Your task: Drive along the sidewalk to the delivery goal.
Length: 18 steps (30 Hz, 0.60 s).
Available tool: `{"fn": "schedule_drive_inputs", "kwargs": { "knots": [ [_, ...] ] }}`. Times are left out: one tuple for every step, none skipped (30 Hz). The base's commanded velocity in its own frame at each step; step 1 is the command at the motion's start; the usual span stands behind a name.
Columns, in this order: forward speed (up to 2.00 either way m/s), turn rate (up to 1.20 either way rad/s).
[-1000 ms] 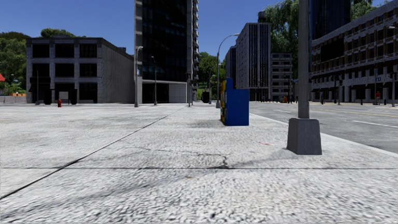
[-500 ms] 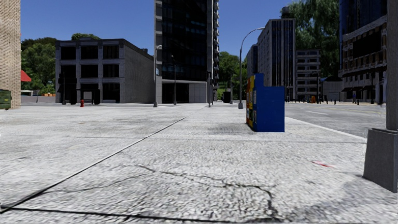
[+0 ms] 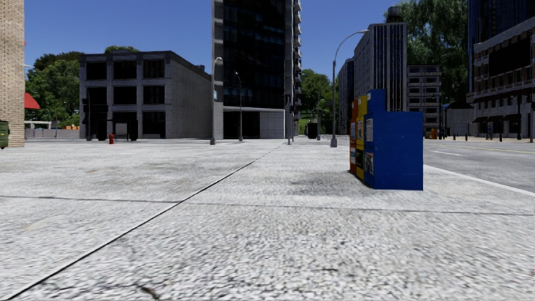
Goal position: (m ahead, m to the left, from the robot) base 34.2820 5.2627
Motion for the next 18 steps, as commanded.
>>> {"fn": "schedule_drive_inputs", "kwargs": {
  "knots": [
    [2.00,0.00],
    [2.00,0.00],
    [2.00,0.00],
    [2.00,0.00],
    [2.00,0.00],
    [2.00,0.00],
    [2.00,0.00],
    [2.00,0.00],
    [2.00,0.00],
    [2.00,0.00],
    [2.00,0.00],
    [2.00,0.00],
    [2.00,0.00],
    [2.00,0.00],
    [2.00,0.00],
    [2.00,0.00],
    [2.00,0.00],
    [2.00,0.00]
  ]
}}
